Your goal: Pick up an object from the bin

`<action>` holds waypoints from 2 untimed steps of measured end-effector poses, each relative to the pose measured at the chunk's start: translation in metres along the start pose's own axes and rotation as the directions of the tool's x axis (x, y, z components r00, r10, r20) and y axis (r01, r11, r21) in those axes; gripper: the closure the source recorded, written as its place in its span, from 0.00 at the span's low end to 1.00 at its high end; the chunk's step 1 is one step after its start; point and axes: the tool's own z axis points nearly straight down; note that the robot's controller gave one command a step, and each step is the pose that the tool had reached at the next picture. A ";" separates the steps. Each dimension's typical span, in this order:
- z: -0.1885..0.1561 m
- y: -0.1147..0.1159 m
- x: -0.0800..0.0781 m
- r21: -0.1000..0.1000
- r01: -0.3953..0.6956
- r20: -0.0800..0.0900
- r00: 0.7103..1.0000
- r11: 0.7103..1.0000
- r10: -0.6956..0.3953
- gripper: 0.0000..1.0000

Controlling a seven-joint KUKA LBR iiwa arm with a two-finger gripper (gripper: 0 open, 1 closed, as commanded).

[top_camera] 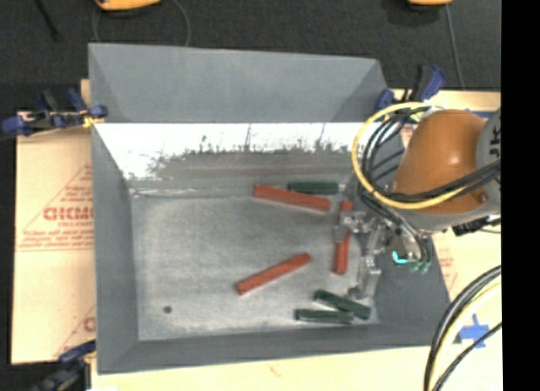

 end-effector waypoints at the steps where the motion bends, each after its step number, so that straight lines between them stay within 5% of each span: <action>1: 0.088 0.063 0.010 -0.001 0.046 0.007 0.999 0.999 -0.046 0.00; 2: 0.086 0.113 -0.008 -0.001 0.082 0.011 0.997 0.997 -0.082 0.00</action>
Offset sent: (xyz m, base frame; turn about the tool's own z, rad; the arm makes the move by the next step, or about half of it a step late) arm -0.0109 0.0616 -0.0858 -0.0424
